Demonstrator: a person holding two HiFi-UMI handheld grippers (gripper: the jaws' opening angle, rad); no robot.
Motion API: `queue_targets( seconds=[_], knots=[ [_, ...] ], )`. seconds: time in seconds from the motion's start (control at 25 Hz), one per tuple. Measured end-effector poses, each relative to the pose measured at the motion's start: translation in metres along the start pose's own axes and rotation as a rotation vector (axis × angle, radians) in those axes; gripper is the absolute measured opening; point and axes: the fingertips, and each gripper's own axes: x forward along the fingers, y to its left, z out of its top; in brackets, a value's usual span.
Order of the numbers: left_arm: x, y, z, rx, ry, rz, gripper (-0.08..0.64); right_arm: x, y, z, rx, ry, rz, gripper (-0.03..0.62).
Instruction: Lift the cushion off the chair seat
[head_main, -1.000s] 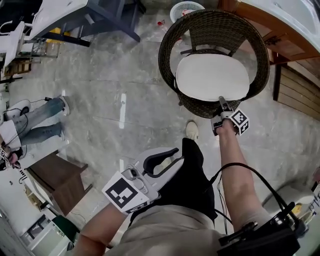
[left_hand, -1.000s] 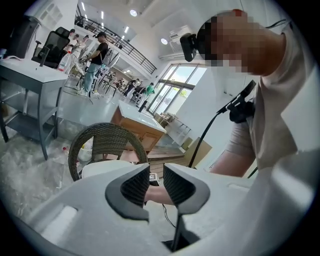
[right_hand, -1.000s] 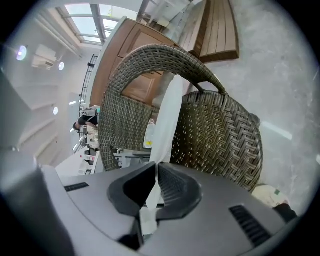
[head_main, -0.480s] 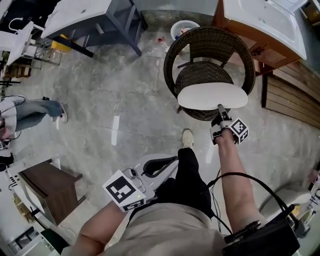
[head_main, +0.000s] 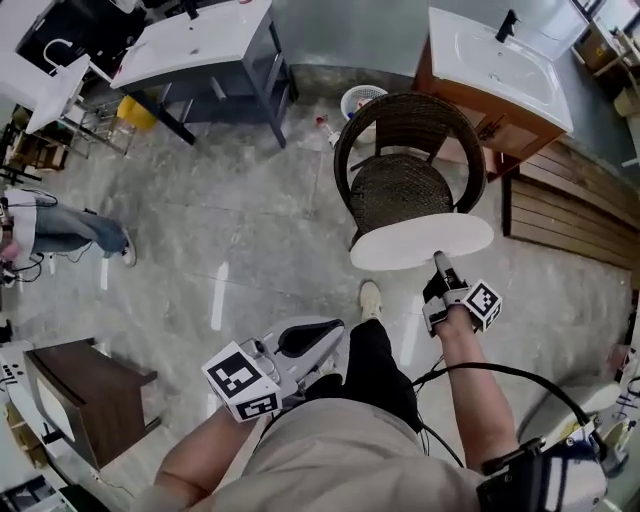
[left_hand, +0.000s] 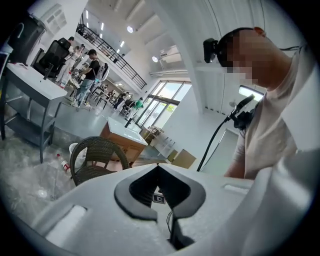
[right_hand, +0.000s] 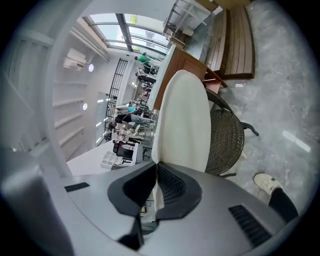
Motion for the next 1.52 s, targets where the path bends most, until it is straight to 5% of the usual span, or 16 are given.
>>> queue_targets(
  seconds=[0.64, 1.0, 1.52],
  knots=[
    [-0.113, -0.062, 0.001, 0.07, -0.103, 0.033, 0.006, -0.176, 0.154, -0.098, -0.088, 0.031, 0.195, 0.025],
    [-0.137, -0.078, -0.022, 0.072, -0.094, 0.018, 0.006, -0.244, 0.169, -0.143, -0.083, 0.014, 0.218, 0.023],
    [-0.148, -0.085, -0.04, 0.076, -0.074, 0.008, 0.006, -0.27, 0.165, -0.177, -0.09, 0.035, 0.21, 0.025]
  ],
)
